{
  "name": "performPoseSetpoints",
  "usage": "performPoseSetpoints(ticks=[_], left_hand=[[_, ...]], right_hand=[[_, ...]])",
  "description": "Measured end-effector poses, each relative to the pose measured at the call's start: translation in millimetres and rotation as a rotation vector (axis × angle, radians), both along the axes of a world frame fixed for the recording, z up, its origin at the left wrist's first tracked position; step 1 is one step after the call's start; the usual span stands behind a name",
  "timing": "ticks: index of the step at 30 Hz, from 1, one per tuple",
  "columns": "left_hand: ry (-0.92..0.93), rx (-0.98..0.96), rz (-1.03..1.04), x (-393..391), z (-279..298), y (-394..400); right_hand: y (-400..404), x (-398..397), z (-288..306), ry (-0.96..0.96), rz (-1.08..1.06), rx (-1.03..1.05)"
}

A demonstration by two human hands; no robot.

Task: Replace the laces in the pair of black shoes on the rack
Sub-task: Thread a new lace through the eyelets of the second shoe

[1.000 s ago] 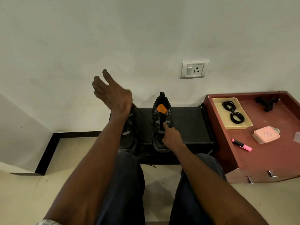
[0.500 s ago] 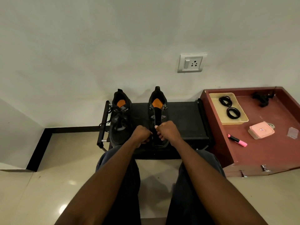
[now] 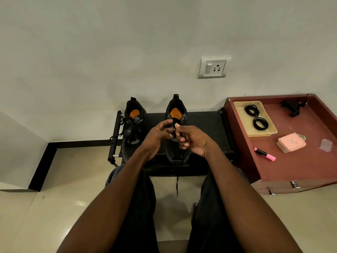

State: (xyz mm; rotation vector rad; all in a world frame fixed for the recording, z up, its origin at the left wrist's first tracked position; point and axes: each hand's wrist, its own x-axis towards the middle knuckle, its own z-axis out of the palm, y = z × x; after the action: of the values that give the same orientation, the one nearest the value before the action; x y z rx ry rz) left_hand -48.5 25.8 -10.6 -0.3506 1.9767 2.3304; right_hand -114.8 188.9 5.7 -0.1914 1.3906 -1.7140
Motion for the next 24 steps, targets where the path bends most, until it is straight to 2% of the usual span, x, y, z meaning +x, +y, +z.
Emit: performPoseSetpoints(ticks=[3, 5, 7, 9, 10, 12, 14, 17, 21, 24], left_hand=[[-0.063, -0.121, 0.119, 3.9, -4.5, -5.0], [-0.144, -0.149, 0.297, 2.7, -8.1, -14.0], [-0.268, -0.167, 0.491, 3.3, -11.0, -24.5], [-0.338, -0.243, 0.588, 5.6, -15.1, -32.2], [-0.303, -0.326, 0.567, 5.1, -16.6, -34.6], [-0.138, -0.399, 0.4, 4.6, -11.1, -29.3], [-0.027, -0.29, 0.15, 2.3, -8.6, -15.6], [-0.037, -0.177, -0.091, 1.6, -6.8, 7.0], [-0.082, -0.182, -0.033, 2.9, -5.3, 4.7], [-0.139, -0.208, 0.206, 1.9, -8.1, -10.4]], right_hand=[[11.4, -12.7, -2.5, -0.076, -0.214, -0.145], [19.5, -22.5, -4.9, -0.121, -0.361, -0.207], [26.1, -29.5, -9.0, -0.133, -0.483, -0.19], [31.8, -33.4, -14.2, -0.113, -0.531, -0.108], [32.9, -34.2, -16.1, -0.081, -0.509, -0.041], [31.1, -28.9, -15.2, 0.007, -0.377, 0.101], [22.5, -18.9, -12.5, 0.088, -0.183, 0.196], [10.8, -7.2, -9.1, 0.124, -0.023, 0.246], [11.0, -10.2, -10.4, 0.13, -0.097, 0.227], [18.3, -18.8, -15.7, 0.133, -0.2, 0.193]])
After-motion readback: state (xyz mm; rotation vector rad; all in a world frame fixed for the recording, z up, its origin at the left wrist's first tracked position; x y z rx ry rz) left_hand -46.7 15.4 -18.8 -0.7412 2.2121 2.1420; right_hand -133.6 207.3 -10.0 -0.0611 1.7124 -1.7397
